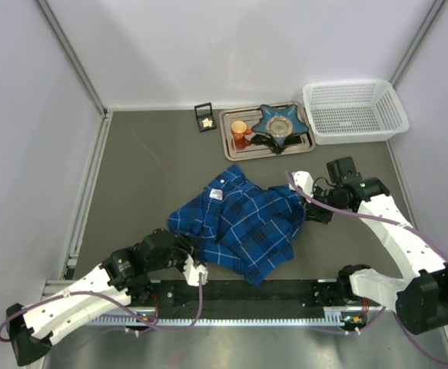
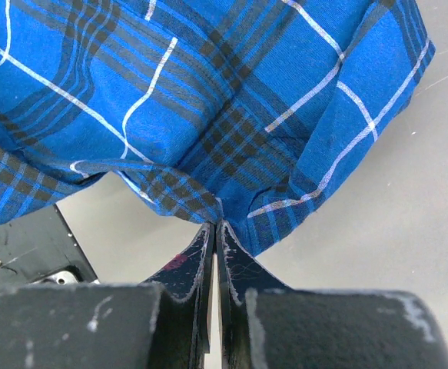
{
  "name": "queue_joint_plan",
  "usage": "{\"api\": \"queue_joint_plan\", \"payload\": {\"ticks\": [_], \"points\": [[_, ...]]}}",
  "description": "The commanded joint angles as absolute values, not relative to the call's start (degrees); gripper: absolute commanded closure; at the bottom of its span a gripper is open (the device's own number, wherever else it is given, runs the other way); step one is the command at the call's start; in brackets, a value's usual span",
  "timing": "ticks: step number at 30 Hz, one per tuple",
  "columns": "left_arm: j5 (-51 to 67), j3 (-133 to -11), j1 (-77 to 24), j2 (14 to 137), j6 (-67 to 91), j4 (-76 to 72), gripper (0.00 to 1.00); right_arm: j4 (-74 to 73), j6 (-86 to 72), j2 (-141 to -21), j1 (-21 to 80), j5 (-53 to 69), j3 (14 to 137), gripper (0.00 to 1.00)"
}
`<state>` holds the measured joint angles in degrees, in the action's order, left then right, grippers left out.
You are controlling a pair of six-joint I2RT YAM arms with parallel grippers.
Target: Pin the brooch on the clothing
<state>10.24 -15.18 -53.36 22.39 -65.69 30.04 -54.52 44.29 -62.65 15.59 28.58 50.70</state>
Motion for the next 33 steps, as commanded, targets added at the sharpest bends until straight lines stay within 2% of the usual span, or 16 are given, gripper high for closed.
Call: {"api": "queue_joint_plan", "payload": {"ticks": [1, 2, 3, 5, 7, 11, 14, 17, 18, 19, 21, 22, 25, 30, 33], "points": [[-0.1, -16.3, -53.8, 25.0, -59.0, 16.9, 0.71, -51.9, 43.6, -63.2, 16.0, 29.5, 54.0, 1.0], [-4.1, -17.0, -53.7, 26.2, -56.6, 15.3, 0.8, -51.6, 43.2, -63.4, 16.0, 29.7, 54.2, 1.0], [-6.6, -19.2, -53.6, 29.6, -53.8, 15.2, 1.0, -51.2, 43.0, -63.5, 16.0, 29.8, 54.4, 1.0], [-13.0, -22.1, -50.7, 33.2, -50.2, 14.3, 1.0, -50.1, 42.8, -63.4, 16.0, 31.0, 55.3, 1.0], [-8.1, -28.6, -45.2, 37.0, -44.9, 17.6, 1.0, -49.0, 42.4, -63.0, 16.1, 32.6, 56.1, 1.0], [-7.0, -33.8, -26.1, 42.7, -39.0, 17.2, 1.0, -48.4, 42.6, -62.5, 19.2, 35.2, 56.8, 1.0], [2.5, -38.1, -16.2, 45.7, -35.5, 19.7, 1.0, -48.4, 45.0, -60.7, 24.5, 35.2, 54.7, 1.0], [2.7, -38.8, -15.5, 46.4, -35.3, 20.1, 1.0, -50.1, 47.9, -57.7, 32.8, 34.3, 52.4, 1.0], [2.9, -38.8, -15.5, 46.7, -35.7, 20.6, 1.0, -51.8, 48.9, -56.7, 34.4, 34.3, 51.6, 0.91], [3.0, -38.8, -15.5, 46.7, -35.9, 20.7, 1.0, -51.9, 49.7, -54.9, 35.7, 32.9, 51.2, 0.6], [3.5, -38.4, -15.3, 46.8, -36.3, 20.9, 1.0, -51.9, 50.3, -53.5, 36.4, 31.3, 50.5, 0.4], [3.7, -38.4, -15.4, 46.8, -36.4, 20.8, 1.0, -52.2, 51.4, -53.1, 36.3, 28.2, 50.6, 0.26], [4.5, -38.1, -15.4, 47.3, -37.0, 21.1, 1.0, -53.3, 56.7, -52.6, 35.6, 25.2, 50.6, 0.11], [6.3, -38.4, -15.4, 49.3, -36.3, 21.4, 1.0, -55.1, 69.2, -51.6, 35.3, 27.5, 49.1, 0.09], [6.4, -38.8, -15.3, 50.2, -35.9, 21.6, 1.0, -55.0, 77.2, -52.3, 36.6, 28.7, 48.0, 0.11]]}}
